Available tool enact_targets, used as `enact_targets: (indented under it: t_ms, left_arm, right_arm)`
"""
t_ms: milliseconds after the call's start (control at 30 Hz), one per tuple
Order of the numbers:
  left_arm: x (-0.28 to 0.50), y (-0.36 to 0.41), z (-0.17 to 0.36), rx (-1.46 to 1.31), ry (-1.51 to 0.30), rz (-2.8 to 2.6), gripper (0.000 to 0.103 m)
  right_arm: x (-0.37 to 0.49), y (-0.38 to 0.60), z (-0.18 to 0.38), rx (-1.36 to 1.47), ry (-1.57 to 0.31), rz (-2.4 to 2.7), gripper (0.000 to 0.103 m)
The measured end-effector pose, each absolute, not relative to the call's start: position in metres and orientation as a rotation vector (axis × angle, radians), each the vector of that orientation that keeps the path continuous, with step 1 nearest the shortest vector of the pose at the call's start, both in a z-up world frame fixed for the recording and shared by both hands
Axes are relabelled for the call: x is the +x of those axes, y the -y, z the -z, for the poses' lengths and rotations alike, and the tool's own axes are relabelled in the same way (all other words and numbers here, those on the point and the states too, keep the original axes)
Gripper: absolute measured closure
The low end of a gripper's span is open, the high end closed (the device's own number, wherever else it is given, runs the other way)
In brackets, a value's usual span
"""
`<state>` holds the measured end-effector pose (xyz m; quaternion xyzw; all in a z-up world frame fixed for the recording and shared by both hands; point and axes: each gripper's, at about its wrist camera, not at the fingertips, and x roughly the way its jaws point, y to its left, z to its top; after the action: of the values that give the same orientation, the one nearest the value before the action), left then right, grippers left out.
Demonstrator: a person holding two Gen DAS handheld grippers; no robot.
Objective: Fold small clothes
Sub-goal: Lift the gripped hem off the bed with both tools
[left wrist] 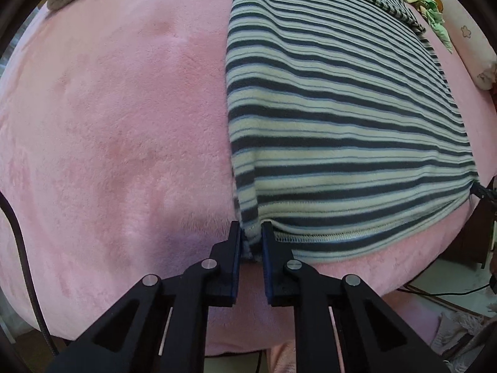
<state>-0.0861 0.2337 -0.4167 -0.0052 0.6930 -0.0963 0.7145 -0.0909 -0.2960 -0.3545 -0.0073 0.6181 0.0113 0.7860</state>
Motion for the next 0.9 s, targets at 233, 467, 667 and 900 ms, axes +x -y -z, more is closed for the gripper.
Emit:
enact_targets:
  t_ms: [233, 467, 667, 900]
  left_arm:
    - [-0.089, -0.249, 0.412, -0.055, -1.57, 0.231, 0.08]
    - [-0.087, -0.244, 0.402, -0.119, -1.58, 0.304, 0.049]
    - [-0.08, -0.239, 0.38, -0.143, -1.567, 0.344, 0.042]
    - [-0.074, -0.261, 0.404, -0.198, -1.588, 0.282, 0.043]
  right_arm:
    - [-0.095, 0.302, 0.348, 0.004, -1.334, -0.018, 0.097]
    - [-0.094, 0.3, 0.344, 0.038, -1.357, -0.029, 0.093]
    - [-0.095, 0.307, 0.328, 0.16, -1.326, -0.049, 0.056]
    - [-0.078, 0.313, 0.346, 0.214, -1.366, 0.0, 0.055]
